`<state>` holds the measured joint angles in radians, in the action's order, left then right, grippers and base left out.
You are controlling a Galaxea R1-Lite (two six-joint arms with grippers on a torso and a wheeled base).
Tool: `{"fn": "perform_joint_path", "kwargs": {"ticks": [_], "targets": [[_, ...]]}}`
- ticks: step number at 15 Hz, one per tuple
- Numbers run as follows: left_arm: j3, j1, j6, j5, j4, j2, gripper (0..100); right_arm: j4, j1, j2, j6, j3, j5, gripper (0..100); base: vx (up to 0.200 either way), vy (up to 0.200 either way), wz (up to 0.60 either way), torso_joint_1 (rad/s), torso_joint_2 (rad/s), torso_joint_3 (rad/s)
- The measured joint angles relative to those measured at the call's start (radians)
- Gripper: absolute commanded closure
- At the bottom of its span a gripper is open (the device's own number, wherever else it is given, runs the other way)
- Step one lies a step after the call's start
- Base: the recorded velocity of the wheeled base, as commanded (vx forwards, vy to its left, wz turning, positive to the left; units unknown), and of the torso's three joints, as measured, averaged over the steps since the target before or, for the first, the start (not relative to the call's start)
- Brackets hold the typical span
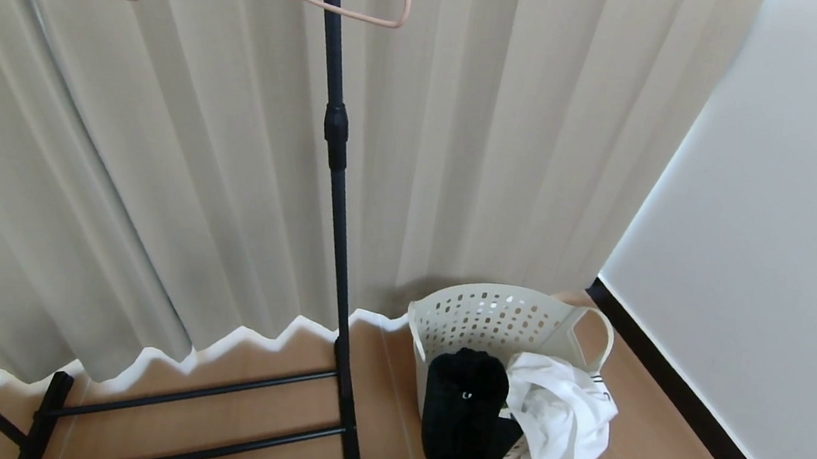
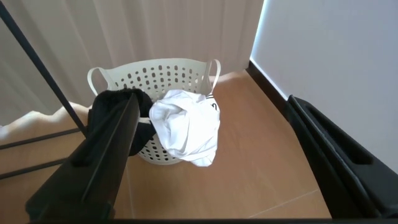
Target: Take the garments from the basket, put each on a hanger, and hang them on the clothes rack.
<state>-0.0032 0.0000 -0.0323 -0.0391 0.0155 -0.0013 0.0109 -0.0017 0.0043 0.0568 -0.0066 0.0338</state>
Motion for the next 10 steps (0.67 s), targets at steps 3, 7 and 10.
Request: {"fn": "perform_joint_path", "kwargs": {"ticks": [3, 7, 10], "targets": [[0.0, 0.0, 0.0, 0.0, 0.0, 0.0, 0, 0.0, 0.0, 0.0, -0.004, 0.0, 0.0, 0, 0.0, 0.0, 0.0, 0.009, 0.0, -0.198], [0.0, 0.0, 0.002, 0.0, 0.0, 0.0, 0, 0.0, 0.0, 0.0, -0.004, 0.0, 0.0, 0, 0.0, 0.0, 0.0, 0.004, 0.0, -0.201], [0.0, 0.0, 0.0, 0.0, 0.001, 0.0, 0, 0.0, 0.0, 0.0, -0.004, 0.0, 0.0, 0, 0.0, 0.0, 0.0, 0.002, 0.01, -0.199]]}}
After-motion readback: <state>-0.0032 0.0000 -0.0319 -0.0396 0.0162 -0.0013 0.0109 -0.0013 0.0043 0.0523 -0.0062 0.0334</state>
